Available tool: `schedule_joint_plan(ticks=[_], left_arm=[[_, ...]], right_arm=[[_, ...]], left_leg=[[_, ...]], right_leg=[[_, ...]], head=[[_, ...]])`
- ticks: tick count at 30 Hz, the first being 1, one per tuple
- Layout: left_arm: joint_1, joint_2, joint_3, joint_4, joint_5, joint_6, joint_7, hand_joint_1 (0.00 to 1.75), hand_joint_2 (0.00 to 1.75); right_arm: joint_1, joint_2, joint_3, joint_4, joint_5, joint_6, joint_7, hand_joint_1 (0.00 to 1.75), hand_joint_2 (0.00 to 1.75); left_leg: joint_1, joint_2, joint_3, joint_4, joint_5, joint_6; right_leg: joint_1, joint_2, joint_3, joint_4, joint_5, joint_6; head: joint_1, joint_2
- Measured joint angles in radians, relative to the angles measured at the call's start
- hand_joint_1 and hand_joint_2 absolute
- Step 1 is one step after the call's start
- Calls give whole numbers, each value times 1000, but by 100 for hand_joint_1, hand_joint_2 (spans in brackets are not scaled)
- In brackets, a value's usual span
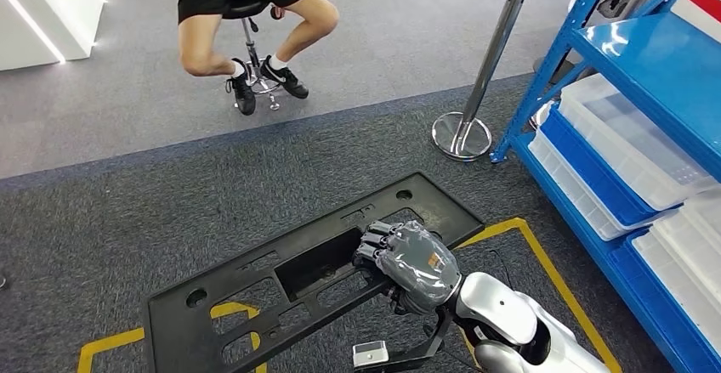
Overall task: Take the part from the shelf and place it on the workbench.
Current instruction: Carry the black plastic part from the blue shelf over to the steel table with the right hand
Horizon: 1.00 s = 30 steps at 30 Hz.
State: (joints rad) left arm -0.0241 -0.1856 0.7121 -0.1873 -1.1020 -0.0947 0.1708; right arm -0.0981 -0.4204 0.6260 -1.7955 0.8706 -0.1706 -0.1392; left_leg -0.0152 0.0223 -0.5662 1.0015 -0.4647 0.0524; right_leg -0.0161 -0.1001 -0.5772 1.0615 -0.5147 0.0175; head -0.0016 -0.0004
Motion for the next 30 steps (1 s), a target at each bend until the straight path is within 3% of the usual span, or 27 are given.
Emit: schedule_joint_plan(ticks=[2,4,5,6,7,9,11,13,14,16,17,18,20,21,22,24,26,28,29,30], left_arm=[[-5,-1,0,0,-6,-4,1,0,175],[-10,-2,0,0,-11,-7,3,0,175],[-11,-2,0,0,-12,-7,3,0,175],[-11,-2,0,0,-11,-9,2,0,175],[-11,-2,0,0,-11,-11,1,0,175],[-12,-3,0,0,-9,-16,-2,0,175],[-14,-4,0,0,-8,-19,-10,0,175],[-12,-4,0,0,-10,-20,-25,0,175],[-10,-4,0,0,-14,-19,-35,0,175],[-9,-2,-2,0,-23,-16,-51,0,175],[-9,-2,-2,0,-27,-14,-55,0,175],[-9,-2,-3,0,-30,-13,-58,0,175],[-8,-1,-4,0,-32,-12,-60,0,175],[-7,-1,-4,0,-32,-11,-60,0,175],[-6,-1,-4,0,-32,-10,-60,0,175],[-3,0,-5,0,-32,-9,-60,0,175],[1,0,-5,0,-33,-8,-59,0,175],[4,1,-5,0,-32,-8,-60,0,175],[4,1,-5,0,-32,-8,-60,0,175],[3,1,-5,0,-32,-8,-61,0,175]], right_arm=[[-6,0,-1,-1,-2,2,-3,175,175],[-12,0,-1,-1,-6,5,-7,175,175],[-17,0,-1,0,-7,7,-9,175,175],[-24,0,-1,0,-9,8,-10,175,175],[-34,0,-1,-1,-10,8,-11,175,175],[-54,0,-1,-1,-12,8,-11,175,175],[-67,0,-1,-3,-13,8,-11,175,175],[-77,0,-2,-6,-13,8,-11,175,175],[-83,1,-3,-7,-13,9,-11,175,175],[-91,2,-7,-10,-11,10,-12,175,175],[-92,2,-8,-12,-10,11,-12,175,175],[-92,2,-10,-13,-10,11,-12,175,175],[-92,2,-11,-13,-10,11,-12,175,175],[-92,2,-11,-13,-10,12,-12,175,175],[-93,2,-11,-14,-10,12,-12,175,175],[-94,2,-11,-15,-10,12,-12,175,175],[-95,2,-13,-15,-10,12,-12,175,175],[-96,2,-14,-16,-9,12,-12,175,175],[-97,2,-14,-16,-9,12,-12,175,175],[-97,3,-15,-17,-9,12,-12,175,175]], left_leg=[[1,-20,1,-8,9,9],[0,-45,-7,-4,12,13],[0,-60,-11,0,13,13],[0,-74,-14,5,13,12],[0,-89,-15,11,12,11],[0,-115,-22,26,8,5],[3,-138,-37,36,10,-5],[7,-161,-50,37,16,-16],[6,-155,-54,41,14,-21],[3,-104,-83,98,-20,-31],[5,-70,-111,155,-49,-36],[8,-50,-144,222,-78,-41],[13,-37,-189,309,-102,-47],[15,-35,-186,303,-88,-48],[16,-29,-161,257,-58,-48],[11,13,-89,117,2,-43],[0,51,-50,38,17,-33],[-5,39,-49,27,14,-22],[-4,27,-46,21,16,-16],[-3,15,-42,15,19,-8]], right_leg=[[-3,65,-41,95,-61,1],[-2,91,-95,213,-112,0],[-1,94,-106,237,-112,-1],[-1,97,-97,221,-90,-2],[-2,103,-71,171,-54,-3],[-6,147,-12,51,0,-5],[-8,182,8,-1,6,-6],[-6,168,8,-12,7,-11],[-7,155,11,-18,10,-16],[-10,125,18,-31,16,-27],[-8,110,20,-33,17,-30],[-6,94,20,-34,17,-32],[-4,63,19,-34,15,-33],[-4,49,20,-34,13,-32],[-4,36,22,-34,11,-30],[-1,14,28,-33,5,-23],[3,-4,31,-32,0,-15],[5,-25,34,-34,-2,-7],[3,-26,36,-32,-7,-2],[0,-10,33,-19,-19,2]], head=[[1,0],[1,0],[1,0],[1,0],[1,0],[1,0],[0,0],[1,0],[0,0],[-2,0],[-4,0],[-6,0],[-6,0],[-6,0],[-6,0],[-6,0],[-5,0],[-5,0],[-5,0],[-5,0]])
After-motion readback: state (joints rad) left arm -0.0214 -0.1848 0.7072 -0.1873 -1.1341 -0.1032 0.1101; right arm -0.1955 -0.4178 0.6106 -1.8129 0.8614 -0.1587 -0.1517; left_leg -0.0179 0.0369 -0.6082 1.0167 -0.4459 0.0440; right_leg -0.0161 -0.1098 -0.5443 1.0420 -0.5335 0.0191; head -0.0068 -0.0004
